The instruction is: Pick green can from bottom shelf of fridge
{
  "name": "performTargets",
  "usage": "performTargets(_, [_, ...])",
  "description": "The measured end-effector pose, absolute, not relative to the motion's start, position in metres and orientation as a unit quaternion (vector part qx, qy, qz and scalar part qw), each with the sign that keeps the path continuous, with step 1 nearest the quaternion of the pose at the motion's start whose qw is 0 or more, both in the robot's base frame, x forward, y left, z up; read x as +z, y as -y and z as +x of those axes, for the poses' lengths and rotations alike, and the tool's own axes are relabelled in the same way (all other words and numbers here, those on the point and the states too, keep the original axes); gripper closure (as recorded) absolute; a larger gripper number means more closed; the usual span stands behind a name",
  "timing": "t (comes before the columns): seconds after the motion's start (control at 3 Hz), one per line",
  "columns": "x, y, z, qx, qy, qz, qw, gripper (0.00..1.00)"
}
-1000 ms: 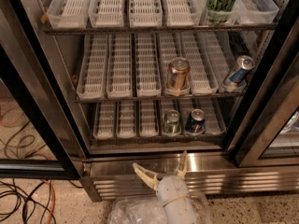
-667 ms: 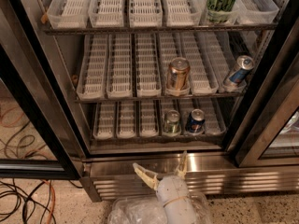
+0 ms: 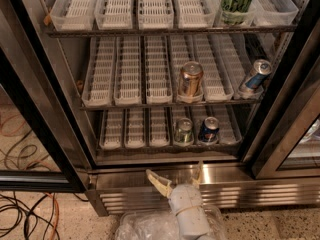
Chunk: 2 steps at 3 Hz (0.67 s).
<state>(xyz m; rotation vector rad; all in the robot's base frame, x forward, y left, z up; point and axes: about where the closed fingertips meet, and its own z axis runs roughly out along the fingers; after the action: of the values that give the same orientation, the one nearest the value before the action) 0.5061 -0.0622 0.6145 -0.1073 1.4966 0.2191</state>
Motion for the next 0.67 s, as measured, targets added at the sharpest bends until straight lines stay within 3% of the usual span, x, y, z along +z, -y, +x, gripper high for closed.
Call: performTargets(0.67, [0.62,0.07,0.531,0.089,-0.673,-0.043,0.733,0.0])
